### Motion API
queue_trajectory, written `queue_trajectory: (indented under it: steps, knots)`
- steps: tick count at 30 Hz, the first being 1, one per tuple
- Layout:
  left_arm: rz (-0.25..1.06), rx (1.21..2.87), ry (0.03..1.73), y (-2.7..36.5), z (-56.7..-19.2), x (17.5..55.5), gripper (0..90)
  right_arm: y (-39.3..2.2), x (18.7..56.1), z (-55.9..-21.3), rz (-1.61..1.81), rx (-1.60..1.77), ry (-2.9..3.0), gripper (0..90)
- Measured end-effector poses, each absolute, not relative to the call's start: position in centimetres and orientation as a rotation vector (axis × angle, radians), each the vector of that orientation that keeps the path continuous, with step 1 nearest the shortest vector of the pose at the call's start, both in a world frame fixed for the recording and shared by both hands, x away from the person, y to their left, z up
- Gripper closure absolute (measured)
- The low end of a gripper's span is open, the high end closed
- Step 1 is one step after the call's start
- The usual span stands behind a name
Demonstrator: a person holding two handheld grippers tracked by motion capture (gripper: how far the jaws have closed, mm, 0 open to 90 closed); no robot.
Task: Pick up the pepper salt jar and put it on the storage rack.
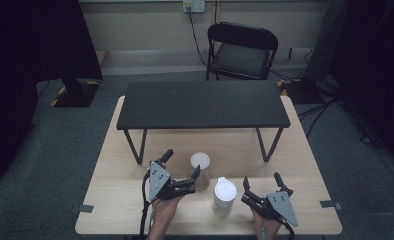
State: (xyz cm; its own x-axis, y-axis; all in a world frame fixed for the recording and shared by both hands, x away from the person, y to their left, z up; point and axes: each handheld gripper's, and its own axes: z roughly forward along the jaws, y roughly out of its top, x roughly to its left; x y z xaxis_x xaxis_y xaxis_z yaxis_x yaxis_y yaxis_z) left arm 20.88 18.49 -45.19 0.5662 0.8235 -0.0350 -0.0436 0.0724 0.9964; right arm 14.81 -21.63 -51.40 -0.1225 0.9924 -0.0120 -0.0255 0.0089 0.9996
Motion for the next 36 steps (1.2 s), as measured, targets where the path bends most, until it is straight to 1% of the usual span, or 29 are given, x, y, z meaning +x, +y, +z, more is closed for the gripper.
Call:
queue_trajectory:
  steps: [2, 10, 22, 25, 36]
  knots:
    - [0.725, 1.37, 0.736, 18.3, -45.1, 21.4, 0.1, -21.6, 14.8, -51.4, 1.302, 1.123, 1.285, 0.6]
    - [0.702, 1.418, 0.714, 17.4, -45.4, 22.5, 1.3, -21.6, 14.8, -51.4, 1.302, 1.123, 1.285, 0.6]
    - [0.643, 1.498, 0.74, 16.8, -45.8, 23.5, 11.0, -21.6, 14.8, -51.4, 1.301, 1.123, 1.283, 0.6]
    - [0.633, 1.522, 0.734, 16.8, -45.9, 23.8, 18.7, -21.6, 14.8, -51.4, 1.301, 1.123, 1.283, 0.6]
    - [0.62, 1.558, 0.749, 16.5, -46.2, 24.4, 26.0, -21.6, 14.8, -51.4, 1.301, 1.123, 1.283, 0.6]
